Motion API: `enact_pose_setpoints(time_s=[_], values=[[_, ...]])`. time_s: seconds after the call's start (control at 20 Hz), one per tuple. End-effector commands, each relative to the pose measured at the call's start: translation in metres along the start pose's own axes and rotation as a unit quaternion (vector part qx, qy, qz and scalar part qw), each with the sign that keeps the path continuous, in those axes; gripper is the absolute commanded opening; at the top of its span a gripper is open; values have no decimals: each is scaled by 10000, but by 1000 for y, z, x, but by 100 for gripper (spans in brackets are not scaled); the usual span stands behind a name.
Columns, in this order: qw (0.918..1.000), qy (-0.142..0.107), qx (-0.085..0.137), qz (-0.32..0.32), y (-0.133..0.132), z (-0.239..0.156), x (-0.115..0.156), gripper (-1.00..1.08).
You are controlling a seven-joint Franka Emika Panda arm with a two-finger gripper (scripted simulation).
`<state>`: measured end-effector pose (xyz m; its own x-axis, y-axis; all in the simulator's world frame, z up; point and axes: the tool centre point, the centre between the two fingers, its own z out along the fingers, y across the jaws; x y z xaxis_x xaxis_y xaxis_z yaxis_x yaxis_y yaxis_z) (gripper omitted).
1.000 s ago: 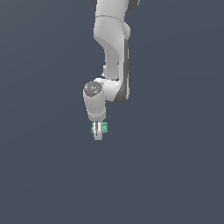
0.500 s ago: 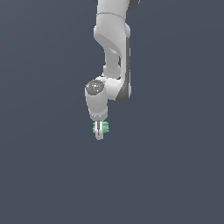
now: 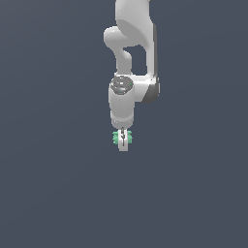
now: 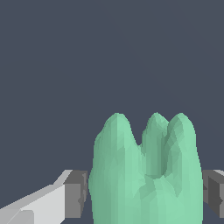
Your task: Pick up the object and move it to a goal position.
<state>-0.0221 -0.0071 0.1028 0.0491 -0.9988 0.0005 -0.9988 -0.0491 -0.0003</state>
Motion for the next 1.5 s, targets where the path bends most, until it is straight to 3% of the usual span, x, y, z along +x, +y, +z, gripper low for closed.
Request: enact_pose_setpoints(time_s=[0.0,0.8,1.1,1.45], values=[[10000,5,2,0,-5,-20,-21,-100],[10000,7,0,-2,-43,-146,-152,-100],[10000,1,-1,-6,-51,-169,-176,-100],[10000,-3,-2,-8,-55,-177,-186,-100]])
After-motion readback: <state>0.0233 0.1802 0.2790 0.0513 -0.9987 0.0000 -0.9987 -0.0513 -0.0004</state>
